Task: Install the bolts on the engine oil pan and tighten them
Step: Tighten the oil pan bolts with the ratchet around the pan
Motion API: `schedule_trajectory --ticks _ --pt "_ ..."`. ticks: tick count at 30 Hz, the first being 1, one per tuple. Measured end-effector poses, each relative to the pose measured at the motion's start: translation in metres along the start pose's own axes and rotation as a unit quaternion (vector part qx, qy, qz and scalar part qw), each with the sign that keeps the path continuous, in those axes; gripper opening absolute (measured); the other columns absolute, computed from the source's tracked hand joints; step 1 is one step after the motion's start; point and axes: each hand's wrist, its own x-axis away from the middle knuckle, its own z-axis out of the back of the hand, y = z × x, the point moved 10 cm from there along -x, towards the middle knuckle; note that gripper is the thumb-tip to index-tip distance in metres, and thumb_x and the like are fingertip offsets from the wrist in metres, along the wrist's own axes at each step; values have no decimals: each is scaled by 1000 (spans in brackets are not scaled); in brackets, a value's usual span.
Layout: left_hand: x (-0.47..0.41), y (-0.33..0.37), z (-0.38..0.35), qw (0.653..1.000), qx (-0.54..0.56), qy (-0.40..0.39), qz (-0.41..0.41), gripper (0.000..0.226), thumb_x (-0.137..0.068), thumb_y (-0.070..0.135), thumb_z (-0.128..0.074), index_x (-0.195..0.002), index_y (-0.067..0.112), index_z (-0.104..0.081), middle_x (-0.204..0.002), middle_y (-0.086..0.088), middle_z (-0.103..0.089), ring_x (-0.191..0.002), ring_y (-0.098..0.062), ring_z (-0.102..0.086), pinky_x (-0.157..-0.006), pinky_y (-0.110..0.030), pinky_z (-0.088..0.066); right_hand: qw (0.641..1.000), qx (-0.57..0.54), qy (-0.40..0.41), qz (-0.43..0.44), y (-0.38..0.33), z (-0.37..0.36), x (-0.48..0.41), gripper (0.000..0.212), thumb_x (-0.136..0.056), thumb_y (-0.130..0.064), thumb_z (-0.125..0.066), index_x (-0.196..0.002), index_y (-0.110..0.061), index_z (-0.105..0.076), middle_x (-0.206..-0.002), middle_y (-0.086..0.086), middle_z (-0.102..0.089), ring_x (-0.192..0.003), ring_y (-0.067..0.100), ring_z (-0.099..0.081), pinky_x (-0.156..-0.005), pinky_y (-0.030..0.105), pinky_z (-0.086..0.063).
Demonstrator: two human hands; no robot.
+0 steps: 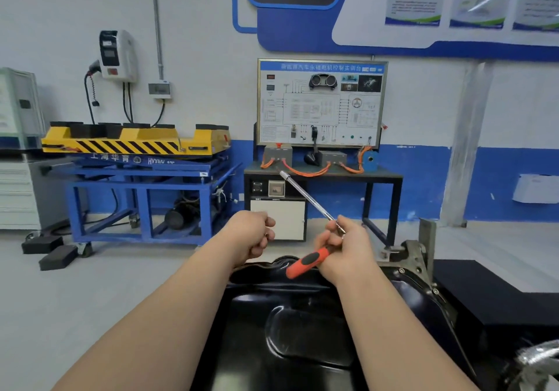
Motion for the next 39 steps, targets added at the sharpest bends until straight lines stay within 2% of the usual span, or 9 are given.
schedule_trajectory --ticks 2,6,13,16,19,25,30,36,39 --pt "-7 -1 6 996 -88 23 -16 32 -103 27 -30 -84 12 -51 -55 -3 -46 -31 -11 -30 -36 -14 -19 1000 10 -6 -7 3 2 -1 16 -93 -16 -56 -81 -9 -50 -52 0 -55 -29 4 -31 -33 14 -39" --pt "-14 -19 17 999 -39 9 12 31 -102 31 -34 -80 14 -48 -56 1 -38 -32 -10 -29 -34 -16 -18 998 55 -8 -10 6 -11 -6 16 -93 -14 -56 -79 -8 -50 -54 0 -52 -28 5 -31 -34 14 -39" --pt "-18 -21 6 988 -146 -51 -7 17 -89 13 -45 -72 11 -48 -56 0 -42 -36 -10 -35 -35 -18 -18 999 33 -8 -35 9 -28 -25 16 -92 -14 -56 -80 -8 -49 -57 -1 -53 -30 4 -31 -34 13 -38" --pt "-15 -16 1 970 -231 -71 -44 7 -78 12 -52 -74 7 -55 -61 -6 -49 -51 -19 -41 -46 -23 -27 999 44 3 -11 -1 -17 -23 16 -93 -13 -54 -79 -8 -49 -51 -1 -53 -29 4 -30 -34 13 -37" --pt "-8 -10 3 947 -308 -55 -78 24 -68 18 -53 -83 5 -66 -68 -5 -60 -62 -21 -50 -61 -28 -39 999 49 -10 -9 -1 -13 -16 15 -92 -13 -54 -79 -9 -49 -52 -2 -53 -29 5 -29 -33 13 -36" --pt "-1 -5 2 911 -393 -64 -106 13 -78 14 -61 -83 24 -69 -76 12 -66 -72 -4 -59 -59 -18 -41 999 42 -8 -6 -1 -11 -9 14 -91 -13 -55 -79 -9 -49 -59 -2 -52 -30 5 -29 -34 14 -36" --pt "-3 -4 -5 906 -393 -81 -131 8 -84 32 -69 -89 26 -71 -92 10 -69 -91 -8 -62 -86 -28 -47 999 41 -9 -5 -3 -11 -8 12 -91 -12 -56 -81 -9 -49 -58 -2 -53 -30 5 -30 -33 14 -35" --pt "-3 -1 -8 917 -365 -75 -146 28 -77 46 -74 -72 19 -68 -64 11 -63 -63 -6 -56 -63 -21 -44 999 50 -11 -2 -3 -11 -10 11 -90 -12 -57 -83 -9 -50 -56 -1 -54 -31 5 -30 -35 15 -36" --pt "0 0 -15 911 -370 -88 -156 25 -78 41 -75 -75 17 -72 -66 6 -67 -63 -5 -57 -64 -19 -44 999 53 -12 -4 -3 -10 -10 10 -90 -12 -57 -84 -9 -51 -54 -1 -54 -31 6 -31 -35 15 -36"
